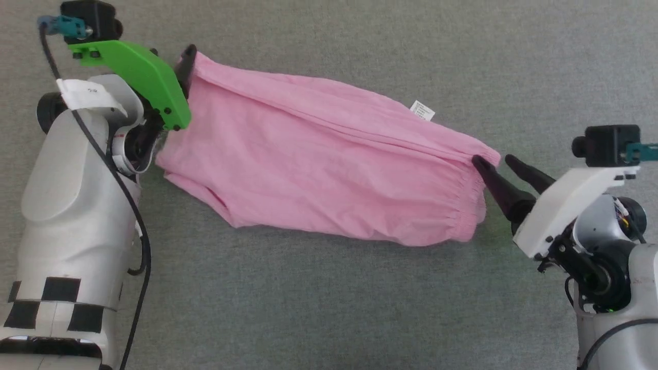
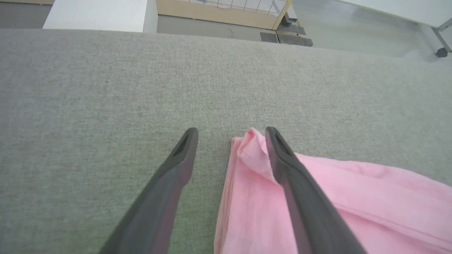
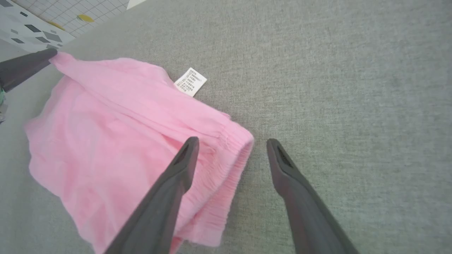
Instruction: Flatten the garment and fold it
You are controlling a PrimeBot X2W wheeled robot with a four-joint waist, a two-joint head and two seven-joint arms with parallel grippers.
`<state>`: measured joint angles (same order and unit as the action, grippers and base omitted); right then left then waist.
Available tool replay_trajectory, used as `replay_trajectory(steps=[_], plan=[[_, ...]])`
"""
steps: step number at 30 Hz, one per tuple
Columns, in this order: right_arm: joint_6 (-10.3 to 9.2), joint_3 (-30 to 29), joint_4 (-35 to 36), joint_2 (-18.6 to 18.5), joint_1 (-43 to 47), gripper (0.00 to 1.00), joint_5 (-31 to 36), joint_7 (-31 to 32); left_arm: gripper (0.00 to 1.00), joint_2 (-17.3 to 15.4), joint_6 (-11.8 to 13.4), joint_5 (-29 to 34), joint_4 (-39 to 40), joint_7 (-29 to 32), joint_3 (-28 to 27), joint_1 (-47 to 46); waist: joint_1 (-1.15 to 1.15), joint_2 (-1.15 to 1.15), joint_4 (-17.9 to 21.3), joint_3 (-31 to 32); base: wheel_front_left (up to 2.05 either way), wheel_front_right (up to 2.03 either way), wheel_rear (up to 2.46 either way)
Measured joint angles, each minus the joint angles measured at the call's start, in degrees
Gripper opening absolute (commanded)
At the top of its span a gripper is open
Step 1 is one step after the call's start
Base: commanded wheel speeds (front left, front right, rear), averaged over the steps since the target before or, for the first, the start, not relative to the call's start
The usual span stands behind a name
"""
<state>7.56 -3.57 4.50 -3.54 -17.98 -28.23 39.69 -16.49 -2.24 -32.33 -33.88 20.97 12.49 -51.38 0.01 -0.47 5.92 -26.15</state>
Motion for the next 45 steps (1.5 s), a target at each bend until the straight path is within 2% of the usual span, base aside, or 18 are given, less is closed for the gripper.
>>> replay_trajectory(steps=[4,8,11,16,18,23,27,31,38,39,40,41,45], plan=[[0.0,-1.3,1.2,0.2,2.7,1.0,1.5,-5.2,1.0,0.3,0.3,0.2,0.0,-5.9,-0.8,0.2,0.0,0.0,-0.7,2.5,0.0,0.0,0.0],[0.0,-3.4,2.5,0.4,6.7,1.0,7.5,-8.5,1.0,0.0,-1.1,1.5,2.5,-13.9,-1.0,2.6,0.0,0.0,-1.4,5.5,0.0,0.0,0.0],[0.0,-3.5,3.8,0.5,10.1,1.0,13.4,-8.0,1.0,-1.1,-1.7,2.8,5.9,-20.5,-0.8,7.6,-0.01,0.0,-2.0,7.8,0.0,0.0,0.0],[0.0,-1.8,4.2,0.5,14.5,1.0,16.5,-3.1,1.0,-3.0,-1.6,5.8,12.8,-31.2,-0.9,18.7,-0.01,0.0,-3.2,11.5,0.0,0.0,0.0],[0.0,-1.3,3.9,0.5,14.4,1.0,17.1,-1.6,1.0,-3.4,-0.9,6.6,15.7,-33.4,-1.0,22.7,-0.01,0.0,-3.9,12.4,0.0,0.0,0.0],[0.0,-0.5,1.2,0.6,11.3,1.0,18.4,1.0,1.0,-2.8,1.7,6.8,22.2,-35.3,-4.1,32.1,-0.01,0.0,-6.3,13.6,0.0,0.0,0.0],[0.0,-0.4,-3.1,0.6,8.0,1.0,21.8,3.5,1.0,-0.3,3.4,6.5,26.6,-35.5,-5.9,38.2,-0.01,0.0,-8.8,13.8,0.0,0.0,0.0],[0.0,-0.9,-7.6,0.6,7.8,1.0,23.4,5.0,1.0,0.7,3.6,6.4,28.0,-35.6,-6.1,40.8,-0.01,0.0,-10.7,13.7,0.0,0.0,0.0],[0.0,-1.0,-12.5,0.5,7.4,1.0,23.9,4.3,1.0,1.5,3.5,6.2,28.4,-35.7,-5.7,41.7,-0.01,0.0,-12.9,13.7,0.0,0.0,0.0],[-0.01,-0.8,-13.0,0.4,7.3,0.6,23.9,4.1,1.0,1.5,3.5,6.2,28.3,-35.7,-5.6,41.7,-0.01,0.0,-13.0,13.8,0.0,0.0,0.0],[-0.01,-0.7,-13.4,0.4,7.1,0.04,23.7,3.7,1.0,1.5,3.4,6.2,28.2,-35.7,-5.5,41.8,-0.01,0.0,-13.0,13.9,0.0,0.0,0.0],[-0.01,-0.5,-13.8,0.3,6.9,0.0,23.6,3.1,1.0,1.5,3.3,6.2,28.2,-35.7,-5.5,41.8,-0.01,0.0,-12.9,14.0,0.0,0.0,0.0],[0.02,-0.1,-14.9,0.7,6.2,0.0,23.6,1.8,1.0,1.5,3.2,6.2,27.8,-35.7,-5.1,41.8,-0.01,0.0,-12.5,14.4,0.0,0.0,0.0]])
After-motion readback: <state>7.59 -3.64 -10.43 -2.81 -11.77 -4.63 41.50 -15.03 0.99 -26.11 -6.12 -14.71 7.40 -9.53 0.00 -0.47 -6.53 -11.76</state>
